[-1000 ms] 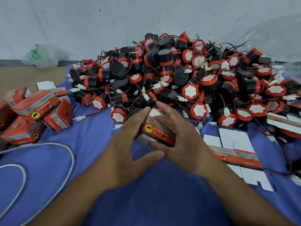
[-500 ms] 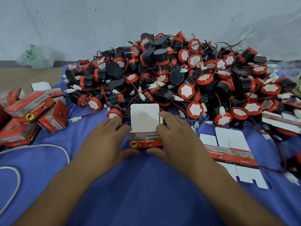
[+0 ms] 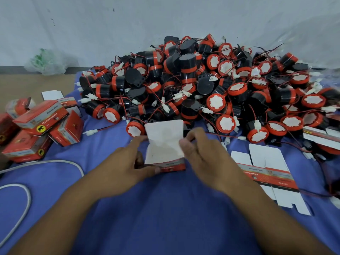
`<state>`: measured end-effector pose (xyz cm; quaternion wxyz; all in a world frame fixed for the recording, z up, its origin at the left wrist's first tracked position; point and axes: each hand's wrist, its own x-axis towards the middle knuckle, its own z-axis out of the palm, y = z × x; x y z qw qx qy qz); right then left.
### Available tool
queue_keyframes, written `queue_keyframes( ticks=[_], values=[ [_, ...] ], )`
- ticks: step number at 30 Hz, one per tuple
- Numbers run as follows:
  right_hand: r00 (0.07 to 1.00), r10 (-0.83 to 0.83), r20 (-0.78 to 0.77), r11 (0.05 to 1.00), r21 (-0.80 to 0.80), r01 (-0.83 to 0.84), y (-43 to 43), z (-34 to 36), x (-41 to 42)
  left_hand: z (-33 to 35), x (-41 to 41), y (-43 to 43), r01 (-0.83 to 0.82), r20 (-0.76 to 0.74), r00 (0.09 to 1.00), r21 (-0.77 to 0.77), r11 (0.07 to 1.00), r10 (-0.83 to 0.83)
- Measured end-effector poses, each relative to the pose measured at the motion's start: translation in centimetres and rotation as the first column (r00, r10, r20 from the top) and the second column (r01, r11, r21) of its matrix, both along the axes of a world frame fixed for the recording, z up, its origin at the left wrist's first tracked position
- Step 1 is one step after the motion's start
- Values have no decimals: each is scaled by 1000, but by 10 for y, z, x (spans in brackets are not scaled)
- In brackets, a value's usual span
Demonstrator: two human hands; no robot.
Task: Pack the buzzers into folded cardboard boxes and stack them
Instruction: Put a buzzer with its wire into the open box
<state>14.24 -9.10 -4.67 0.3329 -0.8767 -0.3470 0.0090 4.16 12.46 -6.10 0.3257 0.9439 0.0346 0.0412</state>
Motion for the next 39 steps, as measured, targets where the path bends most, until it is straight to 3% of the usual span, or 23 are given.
queue_keyframes(
  ticks=[2, 4, 6, 9, 12, 16, 18, 21, 23, 25, 27, 29, 32, 34, 39],
  values=[
    [993, -114, -20, 966, 231, 116, -4, -5, 13, 0, -1, 1, 14, -31, 999, 31, 999, -13],
    [982, -186, -14, 924, 338, 180, -7, -10, 23, 0, -1, 1, 4, -28, 1000, 48, 999, -3],
    [984, -172, -47, 941, 288, 178, -10, -16, 31, 1, -1, 1, -3, -3, 1000, 84, 996, 3],
    [994, -30, -106, 994, 104, 41, -12, -20, 34, 3, -2, 3, -7, 51, 999, 80, 997, 3],
    [999, -36, -9, 997, -73, 35, -11, -24, 33, 5, -3, 9, 43, 70, 996, 87, 995, -49],
    [987, -157, -32, 988, -15, 157, -14, -19, 31, 0, -4, 11, 113, -6, 994, 166, 980, -114],
    [977, -214, 3, 975, 54, 213, -15, -15, 32, -2, -4, 10, 120, -10, 993, 177, 977, -120],
    [945, -327, -16, 889, 333, 313, -17, -3, 31, -1, -3, 9, 139, -12, 990, 172, 975, -139],
    [924, -370, 99, 811, 520, 269, -21, 8, 28, -2, -4, 9, 138, -32, 990, 156, 978, -135],
    [896, -348, 276, 806, 576, 135, -23, 16, 23, -1, -4, 6, 95, -40, 995, 74, 993, -92],
    [874, -216, 436, 891, 455, -7, -19, 19, 15, 0, -3, 1, 39, 30, 999, -35, 999, -38],
    [840, 27, 542, 972, 182, -149, -13, 16, 4, 2, -3, -4, 41, 119, 993, -114, 993, -27],
    [843, 314, 437, 950, -145, -278, -3, 12, -4, 4, -3, -10, 98, 154, 985, -160, 982, -73],
    [882, 349, 317, 936, -167, -310, 0, 12, -7, 4, -4, -12, 120, 160, 983, -160, 980, -94],
    [921, 332, 203, 940, 12, -342, 1, 11, -11, 5, -4, -10, 139, 169, 980, -233, 963, -101]
  ],
)
